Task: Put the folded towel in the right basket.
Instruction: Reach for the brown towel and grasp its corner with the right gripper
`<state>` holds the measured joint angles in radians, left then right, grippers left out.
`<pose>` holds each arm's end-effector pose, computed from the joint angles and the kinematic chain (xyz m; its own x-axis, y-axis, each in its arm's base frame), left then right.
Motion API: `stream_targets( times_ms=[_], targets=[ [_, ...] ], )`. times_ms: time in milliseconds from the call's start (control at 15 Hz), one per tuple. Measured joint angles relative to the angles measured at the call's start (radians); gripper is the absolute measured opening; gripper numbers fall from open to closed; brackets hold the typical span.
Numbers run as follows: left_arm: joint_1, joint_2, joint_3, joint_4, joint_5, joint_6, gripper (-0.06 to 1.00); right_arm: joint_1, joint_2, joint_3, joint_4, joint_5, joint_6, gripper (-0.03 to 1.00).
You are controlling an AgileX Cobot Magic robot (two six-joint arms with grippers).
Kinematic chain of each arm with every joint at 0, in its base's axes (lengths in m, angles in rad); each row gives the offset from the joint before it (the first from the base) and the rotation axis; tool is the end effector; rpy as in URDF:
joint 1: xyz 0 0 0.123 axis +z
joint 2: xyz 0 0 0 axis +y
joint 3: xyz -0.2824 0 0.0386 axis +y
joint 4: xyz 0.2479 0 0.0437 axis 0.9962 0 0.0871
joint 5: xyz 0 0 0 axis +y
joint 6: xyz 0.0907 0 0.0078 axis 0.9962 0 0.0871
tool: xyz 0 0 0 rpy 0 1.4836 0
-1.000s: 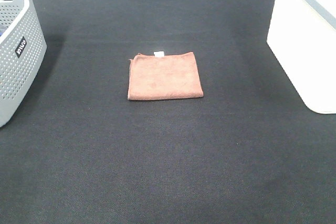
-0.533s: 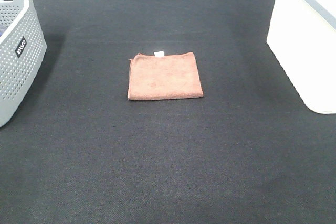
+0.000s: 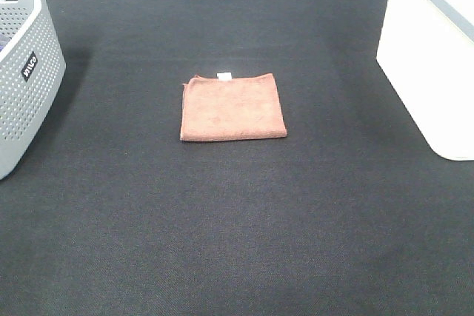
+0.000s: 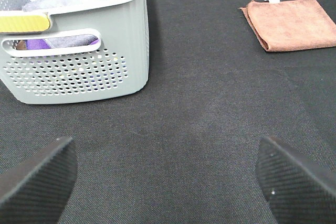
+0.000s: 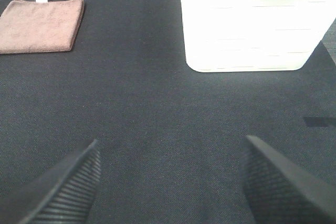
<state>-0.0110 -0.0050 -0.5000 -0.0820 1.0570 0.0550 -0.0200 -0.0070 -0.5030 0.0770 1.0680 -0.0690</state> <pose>-0.0057 -0.0064 0.2777 -0.4458 0.0195 -0.8949 0.0813 0.9965 -0.0188 -0.0066 0.0063 0.2776 -0.4509 -0.0227 -0.8923 -0.0545 0.9985 0.0021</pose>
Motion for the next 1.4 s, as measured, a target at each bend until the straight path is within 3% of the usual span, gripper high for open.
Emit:
stream_targets(
  times_ms=[1133,1333,1400],
  targets=[
    [0.0,0.0,0.0,0.0,0.0,0.0,0.88,0.0,0.033,-0.004,0.0,-0.006,0.0,0.7],
    [0.0,0.0,0.0,0.0,0.0,0.0,0.88,0.0,0.201,-0.037,0.013,-0.186,0.0,0.7],
    [0.0,0.0,0.0,0.0,0.0,0.0,0.88,0.0,0.201,-0.037,0.013,-0.186,0.0,0.7]
  ],
)
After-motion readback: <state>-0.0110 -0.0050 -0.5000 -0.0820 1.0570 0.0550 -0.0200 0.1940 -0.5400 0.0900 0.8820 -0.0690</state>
